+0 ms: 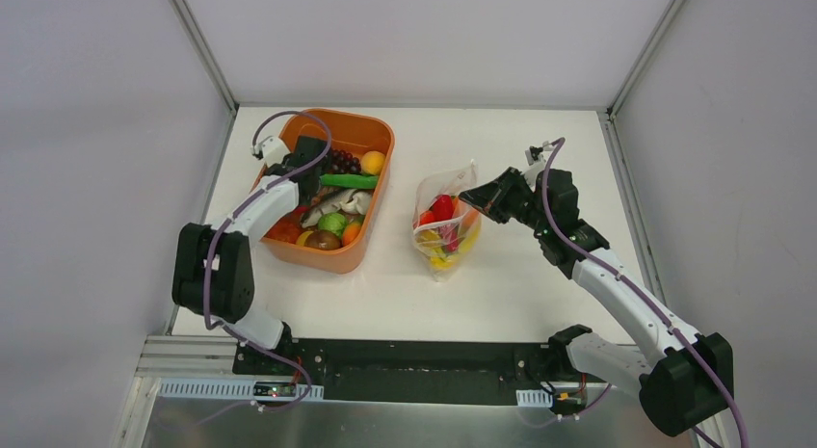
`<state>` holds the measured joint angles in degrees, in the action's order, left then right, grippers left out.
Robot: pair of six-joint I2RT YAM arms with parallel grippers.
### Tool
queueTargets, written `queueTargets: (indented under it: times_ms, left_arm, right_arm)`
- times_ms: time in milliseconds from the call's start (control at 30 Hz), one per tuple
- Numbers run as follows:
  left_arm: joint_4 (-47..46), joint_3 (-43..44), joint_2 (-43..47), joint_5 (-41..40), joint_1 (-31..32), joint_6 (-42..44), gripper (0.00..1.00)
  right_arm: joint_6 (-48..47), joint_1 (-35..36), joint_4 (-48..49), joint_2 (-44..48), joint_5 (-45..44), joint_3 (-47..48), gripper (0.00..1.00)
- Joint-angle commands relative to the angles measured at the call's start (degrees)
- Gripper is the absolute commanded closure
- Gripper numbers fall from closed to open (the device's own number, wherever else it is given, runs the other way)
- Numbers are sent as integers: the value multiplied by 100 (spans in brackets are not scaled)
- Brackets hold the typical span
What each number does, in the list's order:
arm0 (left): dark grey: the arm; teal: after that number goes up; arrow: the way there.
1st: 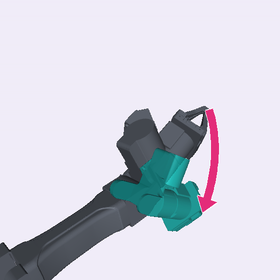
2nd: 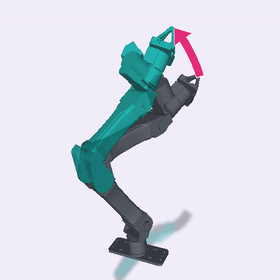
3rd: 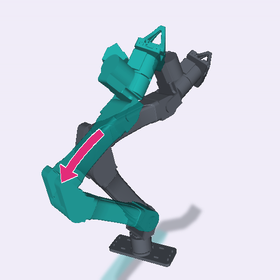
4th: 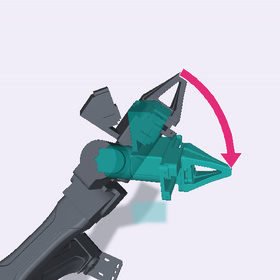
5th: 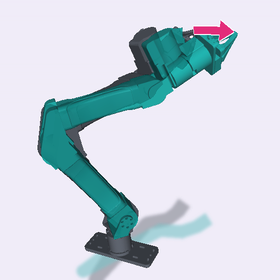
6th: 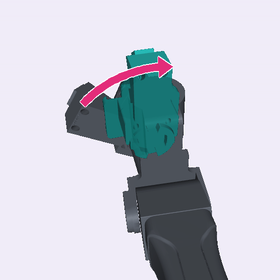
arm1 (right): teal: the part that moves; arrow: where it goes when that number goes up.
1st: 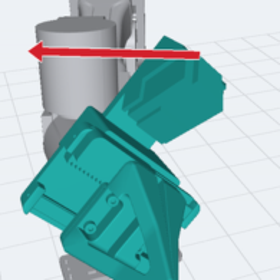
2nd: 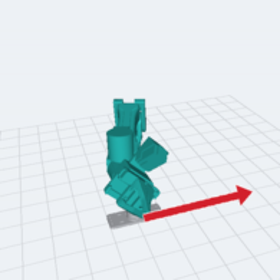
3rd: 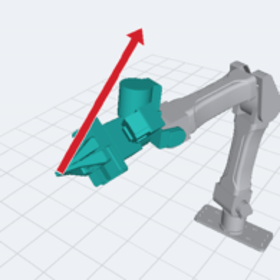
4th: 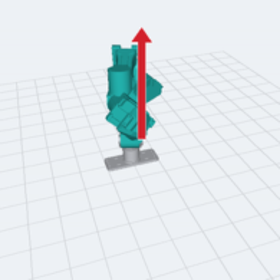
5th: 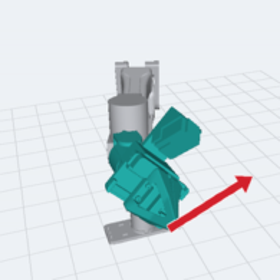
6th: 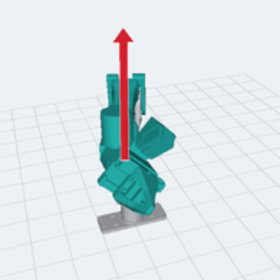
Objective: Place the food in the zip-top bag and seal the zipper
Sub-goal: Pick up the fake vegetable from the bin.
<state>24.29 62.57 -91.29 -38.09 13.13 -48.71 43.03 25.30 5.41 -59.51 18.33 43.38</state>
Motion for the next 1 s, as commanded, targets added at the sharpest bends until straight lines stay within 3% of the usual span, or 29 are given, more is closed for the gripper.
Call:
queueTargets:
  times_ms: [0, 367, 633, 967]
  left_arm:
    - [-68, -131, 773, -5, 135, 301, 89]
    - [-692, -617, 1941, 1199, 146, 812, 93]
    - [-1423, -493, 2498, 3001, 375, 1326, 94]
    - [-1904, 454, 2359, 5199, 969, 1557, 90]
  right_arm:
    - [37, -35, 270, 74, 28, 66, 100]
    - [58, -31, 299, 154, 60, 56, 100]
    - [-26, -36, 185, 258, 33, 121, 100]
    - [-185, -34, -45, 337, 74, 217, 100]
